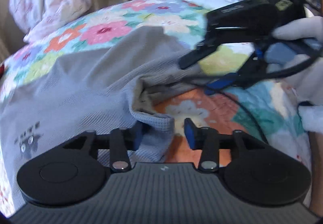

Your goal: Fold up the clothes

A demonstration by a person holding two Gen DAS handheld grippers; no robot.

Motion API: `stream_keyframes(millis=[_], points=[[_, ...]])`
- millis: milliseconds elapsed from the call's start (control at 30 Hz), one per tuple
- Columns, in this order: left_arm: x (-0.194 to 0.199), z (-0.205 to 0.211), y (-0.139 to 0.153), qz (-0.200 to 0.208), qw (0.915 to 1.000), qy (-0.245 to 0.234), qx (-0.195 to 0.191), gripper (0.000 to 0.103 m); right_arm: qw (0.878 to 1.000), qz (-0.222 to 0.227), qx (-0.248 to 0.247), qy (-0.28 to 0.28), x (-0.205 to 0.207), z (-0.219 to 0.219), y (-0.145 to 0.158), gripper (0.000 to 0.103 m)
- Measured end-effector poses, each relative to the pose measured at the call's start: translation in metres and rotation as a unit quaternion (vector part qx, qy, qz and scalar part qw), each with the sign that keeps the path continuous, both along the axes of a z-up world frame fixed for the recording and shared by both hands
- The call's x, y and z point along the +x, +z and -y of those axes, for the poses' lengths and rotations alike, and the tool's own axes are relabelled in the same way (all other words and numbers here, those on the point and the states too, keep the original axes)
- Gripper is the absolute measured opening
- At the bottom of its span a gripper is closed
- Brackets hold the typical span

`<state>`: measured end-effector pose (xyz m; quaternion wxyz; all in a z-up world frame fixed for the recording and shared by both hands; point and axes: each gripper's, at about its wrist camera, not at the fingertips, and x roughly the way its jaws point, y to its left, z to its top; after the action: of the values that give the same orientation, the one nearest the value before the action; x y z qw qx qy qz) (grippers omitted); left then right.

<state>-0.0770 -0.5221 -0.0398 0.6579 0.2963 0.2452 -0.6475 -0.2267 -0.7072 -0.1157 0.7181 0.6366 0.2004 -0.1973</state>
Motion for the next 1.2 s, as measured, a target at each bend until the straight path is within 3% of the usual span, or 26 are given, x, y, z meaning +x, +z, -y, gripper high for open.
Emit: stream_keyframes(millis=[67, 233, 267, 333, 433, 533, 667, 733, 800, 833, 867, 933, 967, 1067, 1100, 1167, 1200], points=[[0.002, -0.005, 0.008, -0.010, 0.9999, -0.002, -0.008, 0.045, 1.000, 0.008, -0.002, -0.018, 0.002, -0.001, -0.003, 0.075], [0.034, -0.033, 0.031, -0.116, 0.9897, 0.055, -0.063, 0.045, 0.999, 0.018, -0.033, -0.036, 0.014, 0.003, -0.004, 0.073], [0.042, -0.038, 0.034, -0.132, 0.9863, 0.069, -0.072, 0.045, 0.998, 0.017, -0.048, -0.038, 0.017, 0.003, -0.003, 0.057], [0.059, -0.048, 0.039, -0.164, 0.9779, 0.098, -0.086, 0.048, 0.996, 0.009, -0.075, -0.042, 0.021, 0.005, -0.002, 0.012], [0.093, -0.049, 0.034, -0.207, 0.9650, 0.134, -0.089, 0.049, 0.990, 0.030, -0.135, -0.027, 0.028, 0.003, 0.020, 0.012], [0.122, -0.023, 0.017, -0.226, 0.9622, 0.134, -0.071, 0.048, 0.969, 0.029, -0.245, 0.021, 0.048, 0.002, 0.062, 0.012], [0.126, 0.015, -0.018, -0.248, 0.9646, 0.091, 0.001, 0.047, 0.933, 0.028, -0.342, 0.109, 0.095, -0.012, 0.102, 0.012], [0.136, 0.013, -0.026, -0.285, 0.9536, 0.098, 0.000, 0.048, 0.906, 0.018, -0.386, 0.176, 0.125, -0.030, 0.113, 0.012], [0.158, -0.004, -0.025, -0.340, 0.9306, 0.134, -0.016, 0.048, 0.868, 0.002, -0.428, 0.251, 0.154, -0.055, 0.117, 0.012], [0.171, -0.017, -0.021, -0.359, 0.9192, 0.161, -0.024, 0.048, 0.857, -0.001, -0.434, 0.279, 0.164, -0.064, 0.115, 0.012], [0.180, -0.029, -0.015, -0.347, 0.9193, 0.184, -0.020, 0.048, 0.850, -0.003, -0.434, 0.299, 0.172, -0.070, 0.113, 0.012], [0.191, -0.055, 0.000, -0.279, 0.9319, 0.230, -0.024, 0.048, 0.838, -0.009, -0.430, 0.334, 0.186, -0.081, 0.107, 0.012], [0.199, -0.068, 0.005, -0.276, 0.9282, 0.247, -0.036, 0.048, 0.836, -0.012, -0.427, 0.345, 0.187, -0.084, 0.103, 0.012], [0.224, -0.096, 0.012, -0.331, 0.8979, 0.276, -0.091, 0.049, 0.830, -0.018, -0.420, 0.367, 0.187, -0.088, 0.093, 0.012], [0.227, -0.096, 0.012, -0.341, 0.8926, 0.275, -0.106, 0.049, 0.826, -0.014, -0.417, 0.380, 0.185, -0.091, 0.089, 0.012], [0.227, -0.090, 0.012, -0.354, 0.8890, 0.263, -0.123, 0.049, 0.813, -0.019, -0.418, 0.404, 0.183, -0.095, 0.081, 0.013], [0.225, -0.084, 0.012, -0.353, 0.8914, 0.256, -0.125, 0.051, 0.809, -0.024, -0.419, 0.412, 0.182, -0.098, 0.079, 0.013]])
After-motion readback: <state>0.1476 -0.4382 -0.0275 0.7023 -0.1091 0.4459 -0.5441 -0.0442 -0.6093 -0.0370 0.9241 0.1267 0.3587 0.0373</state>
